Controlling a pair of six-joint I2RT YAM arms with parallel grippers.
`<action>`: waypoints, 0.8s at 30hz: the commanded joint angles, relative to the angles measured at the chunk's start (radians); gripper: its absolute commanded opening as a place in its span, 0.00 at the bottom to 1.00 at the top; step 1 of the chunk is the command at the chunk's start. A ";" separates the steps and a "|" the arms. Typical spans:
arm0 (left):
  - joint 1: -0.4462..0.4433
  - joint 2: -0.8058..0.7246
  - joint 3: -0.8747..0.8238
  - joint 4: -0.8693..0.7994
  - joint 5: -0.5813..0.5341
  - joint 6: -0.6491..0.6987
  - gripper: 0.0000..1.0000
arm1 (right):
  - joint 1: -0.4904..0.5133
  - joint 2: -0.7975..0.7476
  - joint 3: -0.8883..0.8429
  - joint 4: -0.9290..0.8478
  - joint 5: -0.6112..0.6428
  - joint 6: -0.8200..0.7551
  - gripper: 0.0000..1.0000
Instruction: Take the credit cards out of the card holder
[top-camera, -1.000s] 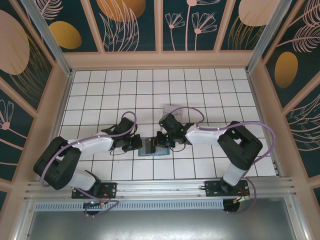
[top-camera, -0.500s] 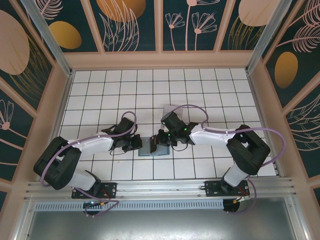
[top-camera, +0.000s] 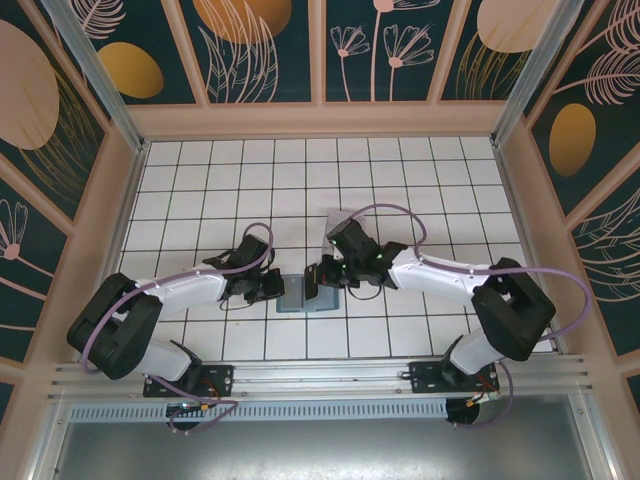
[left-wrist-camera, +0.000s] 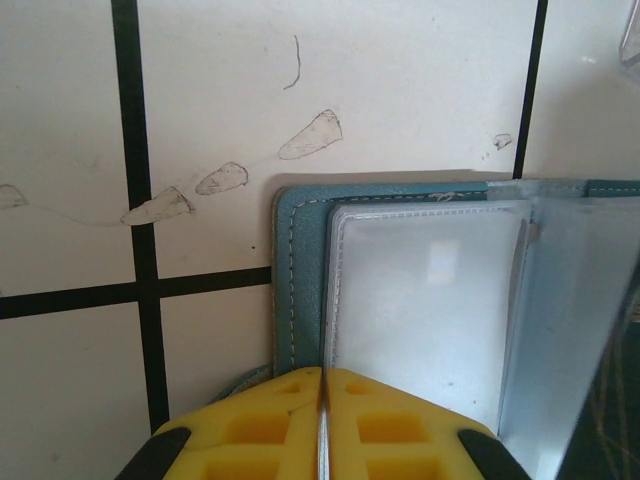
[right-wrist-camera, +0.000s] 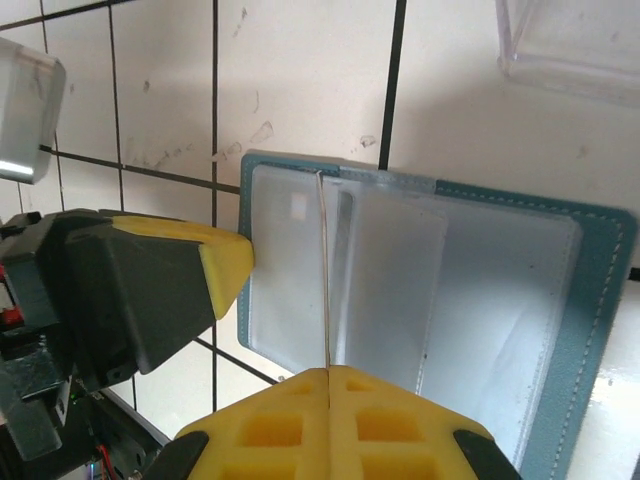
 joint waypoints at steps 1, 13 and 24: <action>-0.002 0.023 -0.002 -0.059 -0.031 0.015 0.11 | -0.021 -0.042 0.031 -0.041 0.036 -0.066 0.00; -0.001 0.002 0.009 -0.079 -0.033 0.018 0.11 | -0.084 -0.011 0.156 -0.255 0.139 -0.402 0.00; -0.003 -0.068 0.071 -0.129 -0.026 0.015 0.12 | -0.095 0.006 0.254 -0.361 0.259 -0.558 0.00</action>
